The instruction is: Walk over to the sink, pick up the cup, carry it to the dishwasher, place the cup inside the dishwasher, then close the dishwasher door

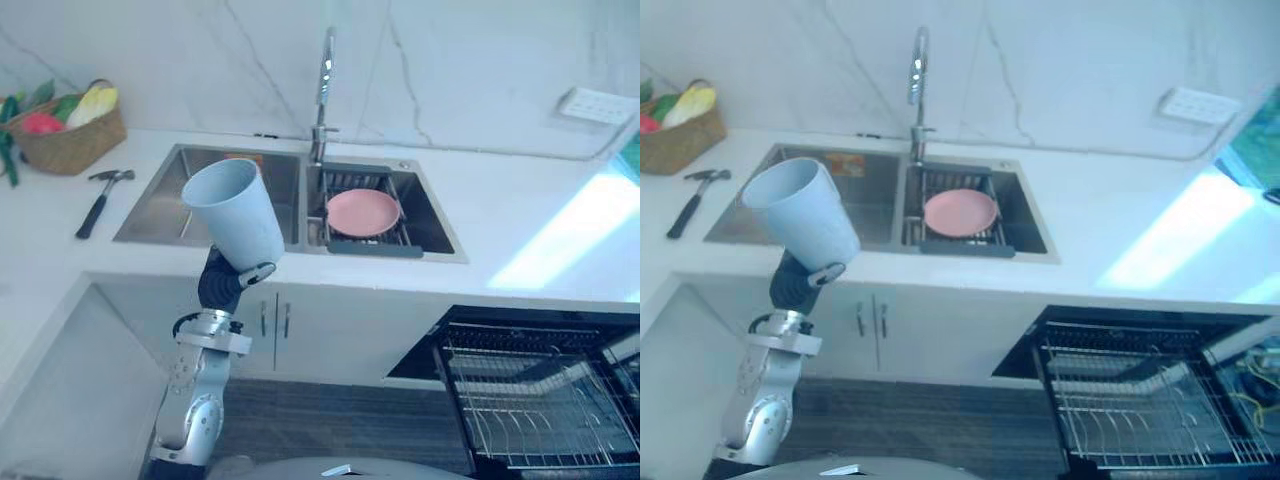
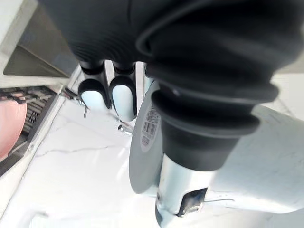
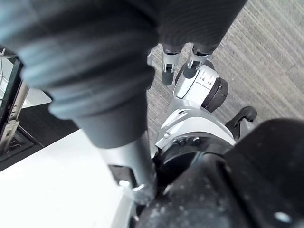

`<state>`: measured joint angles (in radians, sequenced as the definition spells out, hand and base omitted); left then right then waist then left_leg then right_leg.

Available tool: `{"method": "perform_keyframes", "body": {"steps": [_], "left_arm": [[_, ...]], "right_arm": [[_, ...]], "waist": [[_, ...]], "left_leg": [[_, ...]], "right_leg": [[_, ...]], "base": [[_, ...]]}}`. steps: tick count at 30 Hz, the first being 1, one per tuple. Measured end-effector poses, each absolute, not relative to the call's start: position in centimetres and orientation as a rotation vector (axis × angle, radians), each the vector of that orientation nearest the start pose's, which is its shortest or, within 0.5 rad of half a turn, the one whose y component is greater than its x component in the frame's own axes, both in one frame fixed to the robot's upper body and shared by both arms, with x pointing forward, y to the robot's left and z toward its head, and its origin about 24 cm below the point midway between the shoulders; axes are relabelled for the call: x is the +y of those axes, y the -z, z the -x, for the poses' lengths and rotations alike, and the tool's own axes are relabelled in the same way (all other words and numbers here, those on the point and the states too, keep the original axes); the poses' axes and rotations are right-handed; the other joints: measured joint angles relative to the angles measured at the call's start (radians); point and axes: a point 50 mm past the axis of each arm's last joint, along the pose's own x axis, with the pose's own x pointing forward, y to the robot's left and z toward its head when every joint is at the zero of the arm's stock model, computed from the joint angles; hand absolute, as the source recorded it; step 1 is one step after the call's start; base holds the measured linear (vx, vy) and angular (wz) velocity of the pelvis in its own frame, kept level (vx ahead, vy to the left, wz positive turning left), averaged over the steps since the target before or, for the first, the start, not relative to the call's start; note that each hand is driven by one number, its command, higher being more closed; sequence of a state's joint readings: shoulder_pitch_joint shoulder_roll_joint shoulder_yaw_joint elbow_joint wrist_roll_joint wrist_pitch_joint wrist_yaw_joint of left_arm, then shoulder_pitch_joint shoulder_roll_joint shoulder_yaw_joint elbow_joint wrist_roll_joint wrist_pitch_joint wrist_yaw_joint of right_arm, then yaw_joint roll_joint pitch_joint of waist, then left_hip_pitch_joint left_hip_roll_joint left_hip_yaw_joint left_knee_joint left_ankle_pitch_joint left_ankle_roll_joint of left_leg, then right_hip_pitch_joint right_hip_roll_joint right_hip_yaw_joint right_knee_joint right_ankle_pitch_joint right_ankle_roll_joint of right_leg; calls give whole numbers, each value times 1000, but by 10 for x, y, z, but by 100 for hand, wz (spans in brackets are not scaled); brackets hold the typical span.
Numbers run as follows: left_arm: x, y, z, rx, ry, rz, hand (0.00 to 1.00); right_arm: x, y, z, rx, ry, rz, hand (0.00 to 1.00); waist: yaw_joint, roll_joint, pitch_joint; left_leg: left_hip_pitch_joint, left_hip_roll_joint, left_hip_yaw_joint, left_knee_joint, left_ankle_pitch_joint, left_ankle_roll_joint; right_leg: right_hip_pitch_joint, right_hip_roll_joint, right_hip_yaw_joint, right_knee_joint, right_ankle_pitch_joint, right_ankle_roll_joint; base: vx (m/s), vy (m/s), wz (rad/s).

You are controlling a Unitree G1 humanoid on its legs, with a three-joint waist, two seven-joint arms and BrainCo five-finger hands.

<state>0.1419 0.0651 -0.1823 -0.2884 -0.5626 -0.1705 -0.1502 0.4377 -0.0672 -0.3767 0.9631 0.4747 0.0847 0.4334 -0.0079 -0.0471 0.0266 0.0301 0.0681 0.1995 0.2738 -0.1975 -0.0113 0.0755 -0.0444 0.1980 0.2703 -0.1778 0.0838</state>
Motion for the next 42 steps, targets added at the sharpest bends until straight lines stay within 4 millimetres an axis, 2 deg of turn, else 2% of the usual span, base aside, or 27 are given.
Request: {"method": "perform_keyframes", "body": {"steps": [3, 5, 6, 7, 8, 9, 10, 11, 12, 14, 15, 16, 17, 19, 21, 23, 25, 27, 28, 31, 35, 42], "left_arm": [[118, -99, -220, -332, 330, 501, 100], [124, -103, -223, -356, 324, 478, 100], [130, -106, -224, -371, 317, 455, 100], [133, -107, -225, -378, 310, 445, 100], [143, -114, -224, -400, 284, 424, 100], [147, -120, -225, -426, 277, 413, 100], [150, -121, -226, -425, 272, 400, 100], [149, -121, -229, -403, 283, 391, 100], [148, -122, -230, -396, 297, 375, 100], [143, -121, -231, -368, 324, 379, 100], [139, -122, -232, -361, 345, 378, 100], [134, -124, -234, -352, 369, 381, 100], [132, -125, -235, -351, 381, 381, 100], [130, -130, -238, -367, 396, 378, 100], [129, -130, -239, -357, 402, 377, 100], [123, -127, -239, -322, 422, 391, 100], [114, -125, -238, -298, 454, 397, 100], [105, -125, -237, -290, 491, 396, 100], [104, -125, -237, -292, 497, 384, 100], [105, -116, -241, -264, 485, 360, 100], [111, -97, -244, -182, 463, 314, 100], [103, -96, -242, -175, 515, 294, 100]], "right_arm": [[-207, 158, 38, 1086, 465, -764, 0], [-208, 158, 35, 1070, 449, -757, 0], [-209, 158, 33, 1067, 433, -746, 0], [-210, 158, 31, 1063, 424, -743, 0], [-216, 159, 24, 1068, 406, -726, 0], [-220, 159, 18, 1080, 384, -710, 0], [-221, 160, 17, 1088, 378, -710, 0], [-219, 161, 19, 1114, 381, -729, 0], [-216, 162, 21, 1126, 395, -755, 0], [-220, 162, 21, 1125, 398, -752, 0], [-226, 161, 15, 1115, 390, -739, 0], [-228, 161, 15, 1116, 393, -740, 0], [-229, 161, 16, 1116, 402, -745, 0], [-221, 163, 15, 1122, 406, -776, 0], [-222, 163, 16, 1120, 420, -779, 0], [-217, 164, 18, 1136, 429, -777, 0], [-217, 165, 16, 1141, 436, -762, 0], [-217, 165, 7, 1138, 415, -742, 0], [-217, 165, 3, 1129, 418, -743, 0], [-216, 166, -6, 1127, 422, -728, 0], [-216, 166, -12, 1091, 489, -742, 0], [-219, 159, -16, 1047, 534, -614, 0]], "waist": [[-11, 14, -8], [-16, 4, -11], [-21, 2, -12], [-27, 5, -11], [-26, 18, -8], [-23, 18, -4], [-24, 19, 2], [-33, 28, 8], [-30, 27, 3], [-33, 69, 6], [-30, 98, 1], [-35, 114, -2], [-38, 116, -2], [-37, 112, -1], [-35, 104, -2], [-30, 85, -2], [-29, 78, 1], [-33, 79, 16], [-31, 71, 30], [-25, 58, 55], [-29, 62, 60], [-31, 61, 60]], "left_leg": [[74, 27, 100, -70, -1, -8], [119, 40, 186, -93, -8, -28], [132, 43, 218, -91, -9, -34], [130, 43, 212, -87, -9, -34], [118, 64, 195, -87, -7, -32], [111, 63, 196, -90, -16, -44], [110, 65, 221, -85, -21, -47], [108, 83, 240, -59, -34, -61], [103, 98, 216, -9, -60, -81], [97, 126, 134, -35, -64, -79], [112, 131, 143, -73, -55, -89], [118, 127, 161, -107, -34, -93], [125, 124, 165, -122, -26, -94], [133, 122, 185, -140, -13, -96], [127, 117, 194, -140, -11, -95], [116, 111, 203, -140, -9, -92], [93, 114, 195, -117, -17, -90], [33, 122, 153, -22, -40, -82], [25, 118, 133, -12, -37, -78], [56, 89, 113, -91, -5, -74], [94, 54, 119, -157, 20, -65], [77, 35, 127, -153, 17, -46]], "right_leg": [[-100, 12, -115, 165, -3, 4], [-166, -6, -259, 256, 0, 7], [-180, -23, -356, 250, 3, 4], [-182, -26, -405, 228, 7, -4], [-172, -19, -475, 117, 7, -43], [-177, -43, -531, 108, -46, -103], [-188, -77, -562, 136, -60, -113], [-184, -126, -576, 145, -64, -97], [-165, -125, -601, 91, 21, -39], [-136, -49, -568, -16, 81, -54], [-131, -16, -537, -84, 124, -61], [-117, 3, -525, -142, 162, -61], [-105, 11, -520, -168, 181, -63], [-80, 28, -505, -248, 231, -68], [-71, 31, -492, -293, 262, -66], [-60, 31, -487, -341, 291, -63], [-64, 31, -491, -350, 290, -62], [-69, 28, -510, -351, 296, -67], [-68, 24, -513, -351, 298, -66], [-69, 11, -516, -351, 309, -64], [-64, -11, -504, -359, 322, -54], [-84, -38, -492, -359, 333, -39]], "base": [[138, -140, -97], [74, -268, -134], [26, -349, -134], [-83, -417, -164], [-104, -368, -166], [-86, -268, -167], [-13, -78, -114], [-8, -46, -97], [11, -55, -86], [12, -89, -84], [-16, -55, -87], [-9, -16, -68], [-28, 13, -34], [-25, 26, -25], [-34, 44, -16], [-17, 57, -3], [13, 35, 15], [3, 25, 26], [-17, -3, 17], [-32, 9, 10], [-68, 42, -2], [-47, 23, -4]]}}
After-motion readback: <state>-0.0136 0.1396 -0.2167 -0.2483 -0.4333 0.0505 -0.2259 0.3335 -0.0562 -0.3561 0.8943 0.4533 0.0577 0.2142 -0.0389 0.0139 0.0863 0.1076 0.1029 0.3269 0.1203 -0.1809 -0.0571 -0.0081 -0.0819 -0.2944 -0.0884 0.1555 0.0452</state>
